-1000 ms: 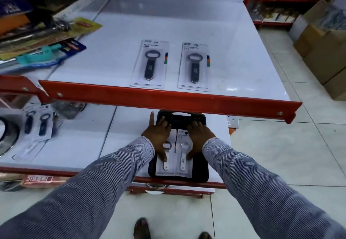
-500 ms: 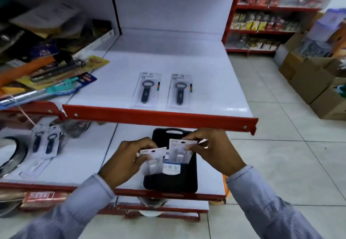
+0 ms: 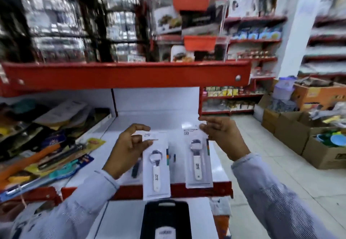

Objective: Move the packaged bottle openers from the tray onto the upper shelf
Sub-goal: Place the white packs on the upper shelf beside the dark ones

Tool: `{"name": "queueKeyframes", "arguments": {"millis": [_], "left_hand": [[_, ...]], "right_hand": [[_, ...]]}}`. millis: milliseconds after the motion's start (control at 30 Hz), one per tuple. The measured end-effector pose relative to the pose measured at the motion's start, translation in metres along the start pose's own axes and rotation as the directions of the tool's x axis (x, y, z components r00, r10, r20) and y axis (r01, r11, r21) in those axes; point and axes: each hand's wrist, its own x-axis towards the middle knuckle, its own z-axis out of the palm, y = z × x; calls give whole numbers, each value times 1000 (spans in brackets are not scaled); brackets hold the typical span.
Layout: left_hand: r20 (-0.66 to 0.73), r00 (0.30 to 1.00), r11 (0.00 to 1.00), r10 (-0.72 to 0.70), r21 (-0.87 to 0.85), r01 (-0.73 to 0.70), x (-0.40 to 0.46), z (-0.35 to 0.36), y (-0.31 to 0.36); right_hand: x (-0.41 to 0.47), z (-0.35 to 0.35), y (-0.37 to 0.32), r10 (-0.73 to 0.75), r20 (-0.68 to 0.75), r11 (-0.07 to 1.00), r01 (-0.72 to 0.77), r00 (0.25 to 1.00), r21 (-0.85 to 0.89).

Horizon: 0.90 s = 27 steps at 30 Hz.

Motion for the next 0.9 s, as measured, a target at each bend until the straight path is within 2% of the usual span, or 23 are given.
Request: {"name": "queueKeyframes", "arguments": {"millis": [100,200,267,333,433,533,567,633,700,767,833,900], "left_hand": [[-9,997,997,-72,-18,72,46,20,-18],[12,987,986,-163,41,163,79,45,-44],[27,985,973,-170,164,164,97,60,-61],[47,982,944,-182,288,162,110,72,-74],[53,972,879,-227,440,181,116,88,-81],[144,962,821,-232,560,114,111,93,-87],[193,956,789,-220,611,58,110,91,-87],[300,935,721,-190,689,-75,111,86,-80],[436,867,663,-242,726,-181,112,82,-68],[544,756,593,-364,761,-262,110,82,-59],[564,690,544,-454,789,-286,106,83,-59],[556,680,550,-478,793,-261,99,82,-61]], "right_hand": [[42,-8,34,100,-67,992,-104,993,-65],[68,-13,72,198,-133,936,-228,971,-267],[76,-16,90,252,-168,888,-297,953,-352],[73,-16,99,298,-191,865,-349,935,-360],[71,-17,107,314,-161,833,-353,936,-427],[70,-15,108,302,-54,733,-268,952,-625],[70,-16,105,290,-9,684,-213,957,-698],[71,-20,100,290,107,654,-116,951,-747],[71,-21,92,339,281,619,12,898,-785],[69,-17,84,442,397,503,143,805,-852],[67,-11,80,514,421,404,221,747,-887],[67,-10,83,523,425,393,233,739,-889]]}}
